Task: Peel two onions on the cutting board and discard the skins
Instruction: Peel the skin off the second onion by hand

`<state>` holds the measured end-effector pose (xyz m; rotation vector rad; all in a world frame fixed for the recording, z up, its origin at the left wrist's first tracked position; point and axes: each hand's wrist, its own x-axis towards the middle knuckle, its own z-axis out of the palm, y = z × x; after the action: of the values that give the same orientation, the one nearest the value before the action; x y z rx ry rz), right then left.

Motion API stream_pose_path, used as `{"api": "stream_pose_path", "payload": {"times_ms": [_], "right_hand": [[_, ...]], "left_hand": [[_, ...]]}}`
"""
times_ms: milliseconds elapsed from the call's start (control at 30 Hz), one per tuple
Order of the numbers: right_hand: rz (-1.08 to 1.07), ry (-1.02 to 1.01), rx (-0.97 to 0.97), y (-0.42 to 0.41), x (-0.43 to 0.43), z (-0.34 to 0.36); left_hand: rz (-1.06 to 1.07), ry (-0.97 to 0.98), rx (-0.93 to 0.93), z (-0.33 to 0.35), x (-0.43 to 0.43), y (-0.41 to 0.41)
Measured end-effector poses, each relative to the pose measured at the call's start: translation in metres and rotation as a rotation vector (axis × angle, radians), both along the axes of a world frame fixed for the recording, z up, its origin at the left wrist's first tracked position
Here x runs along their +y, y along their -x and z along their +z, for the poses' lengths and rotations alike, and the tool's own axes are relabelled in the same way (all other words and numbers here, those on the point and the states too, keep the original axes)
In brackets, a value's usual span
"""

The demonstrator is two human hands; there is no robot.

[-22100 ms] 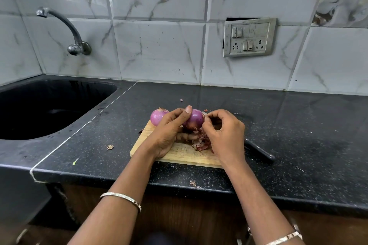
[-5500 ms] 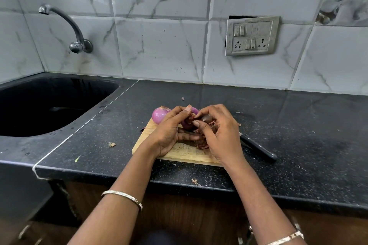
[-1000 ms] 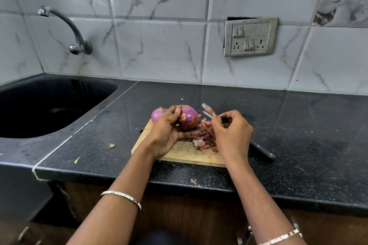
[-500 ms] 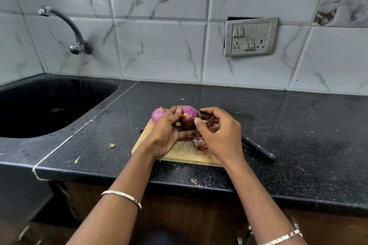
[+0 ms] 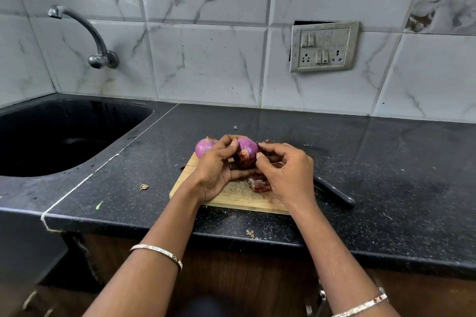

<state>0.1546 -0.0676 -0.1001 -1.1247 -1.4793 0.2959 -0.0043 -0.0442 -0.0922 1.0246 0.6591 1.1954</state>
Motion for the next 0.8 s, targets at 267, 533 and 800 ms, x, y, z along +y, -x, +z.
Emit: {"api": "stream_pose_path", "payload": {"times_ms": [267,533,800], "right_hand": [[0.003,0.011,0.041,0.0006,-0.0022,0.0016],[0.037,0.031,0.041,0.002,-0.0061,0.0033],[0.006,0.027,0.03,0.0005,-0.0041,0.0021]], "left_hand": [[0.01,0.013,-0.038,0.0007,-0.0003,-0.0018],[-0.009,-0.009,-0.009,0.0003,0.0006,-0.0025],[-0.038,-0.002,0.013,-0.003,0.0038,-0.002]]}}
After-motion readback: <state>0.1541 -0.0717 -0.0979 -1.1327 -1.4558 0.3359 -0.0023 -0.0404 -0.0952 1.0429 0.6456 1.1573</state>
